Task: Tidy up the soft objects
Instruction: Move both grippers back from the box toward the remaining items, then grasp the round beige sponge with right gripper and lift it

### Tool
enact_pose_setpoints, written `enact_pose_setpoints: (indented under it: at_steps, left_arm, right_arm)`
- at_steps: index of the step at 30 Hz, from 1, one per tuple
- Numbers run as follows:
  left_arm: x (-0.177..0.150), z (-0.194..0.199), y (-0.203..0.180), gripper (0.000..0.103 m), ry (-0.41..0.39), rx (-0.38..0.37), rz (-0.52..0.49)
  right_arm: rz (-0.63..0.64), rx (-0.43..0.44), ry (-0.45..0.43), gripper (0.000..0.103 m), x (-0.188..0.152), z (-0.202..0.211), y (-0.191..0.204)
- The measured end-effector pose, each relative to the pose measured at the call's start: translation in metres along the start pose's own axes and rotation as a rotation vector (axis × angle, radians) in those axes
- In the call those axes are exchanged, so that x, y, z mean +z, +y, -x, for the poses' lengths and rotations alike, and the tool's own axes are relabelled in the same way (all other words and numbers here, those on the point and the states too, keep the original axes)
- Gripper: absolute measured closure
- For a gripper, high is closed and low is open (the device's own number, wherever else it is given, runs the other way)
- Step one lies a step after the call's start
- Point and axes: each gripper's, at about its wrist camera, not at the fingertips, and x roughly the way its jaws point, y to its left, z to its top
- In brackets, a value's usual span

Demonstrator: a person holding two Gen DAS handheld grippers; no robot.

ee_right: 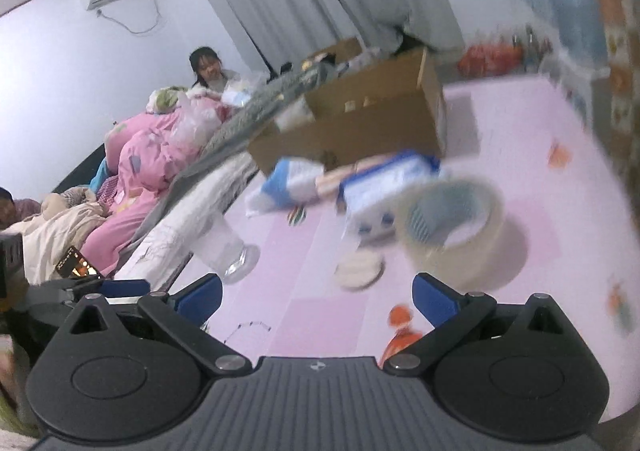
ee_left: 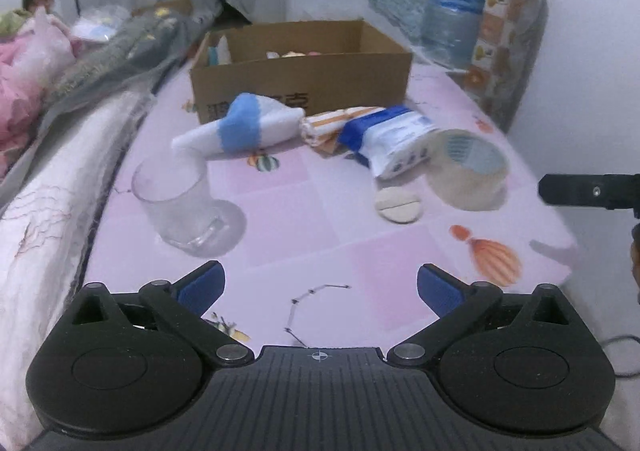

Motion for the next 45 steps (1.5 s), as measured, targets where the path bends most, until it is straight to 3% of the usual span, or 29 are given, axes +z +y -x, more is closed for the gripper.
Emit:
enact_pose_setpoints:
  at_steps: [6, 9, 14, 22, 32, 34, 38, 45]
  left_arm:
    - [-0.012, -0.038, -0.028, 0.000, -0.059, 0.092, -0.188]
    - [-0.014, -0.055, -0.035, 0.001, -0.079, 0.077, -0.238]
    - [-0.015, -0.081, -0.041, 0.006, -0.074, 0.040, -0.293]
    - [-0.019, -0.099, -0.035, 0.030, -0.023, -0.082, -0.257]
    - [-0.021, -0.097, -0.029, 0.038, -0.024, -0.119, -0.266]
    - [-0.021, -0.096, -0.027, 0.041, -0.024, -0.118, -0.265]
    - [-0.018, -0.098, -0.027, 0.045, -0.027, -0.120, -0.258]
    - [-0.011, -0.106, -0.027, 0.050, -0.027, -0.130, -0.225]
  right_arm:
    - [-0.010, -0.088, 0.061, 0.058, -0.009, -0.062, 0.000]
    - [0.059, -0.178, 0.058, 0.058, -0.007, -0.089, 0.008]
    - [0.110, -0.254, 0.089, 0.058, -0.004, -0.121, 0.011]
    - [0.107, -0.266, 0.125, 0.065, 0.003, -0.140, 0.006]
    - [-0.020, -0.023, 0.303, 0.067, -0.007, -0.135, 0.012]
    - [0.000, -0.035, 0.291, 0.067, -0.005, -0.130, 0.017]
    - [0.101, -0.141, 0.181, 0.064, 0.011, -0.127, 0.028]
    - [0.114, -0.188, 0.185, 0.059, 0.017, -0.162, 0.020]
